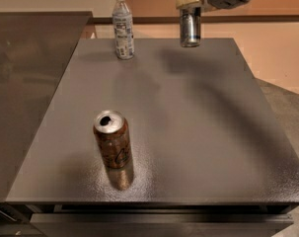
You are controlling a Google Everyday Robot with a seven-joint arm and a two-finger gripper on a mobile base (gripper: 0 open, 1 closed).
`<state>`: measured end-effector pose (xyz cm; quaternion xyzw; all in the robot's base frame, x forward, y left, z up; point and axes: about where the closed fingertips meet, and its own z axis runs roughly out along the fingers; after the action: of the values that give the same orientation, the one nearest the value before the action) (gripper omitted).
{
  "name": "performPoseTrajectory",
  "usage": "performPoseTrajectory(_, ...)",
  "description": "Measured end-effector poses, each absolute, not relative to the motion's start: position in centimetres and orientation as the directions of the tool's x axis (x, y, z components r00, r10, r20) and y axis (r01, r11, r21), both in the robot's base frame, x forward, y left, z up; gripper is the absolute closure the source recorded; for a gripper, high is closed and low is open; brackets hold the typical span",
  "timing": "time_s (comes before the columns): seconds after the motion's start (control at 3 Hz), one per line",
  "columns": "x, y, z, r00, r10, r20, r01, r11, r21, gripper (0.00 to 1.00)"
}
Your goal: Place redbull can upright
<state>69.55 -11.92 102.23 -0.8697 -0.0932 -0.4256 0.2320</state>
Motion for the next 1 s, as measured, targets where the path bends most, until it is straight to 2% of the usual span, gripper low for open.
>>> performPoseTrajectory(0.33, 69.50, -11.20, 102.93, 0.575, 0.027, 0.818, 0.456, -0.841, -0.293, 1.00)
performPoseTrajectory(1.0, 69.19, -10.77, 103.58, 0.403, 0.062, 0.913, 0.637, -0.736, -0.231, 1.00)
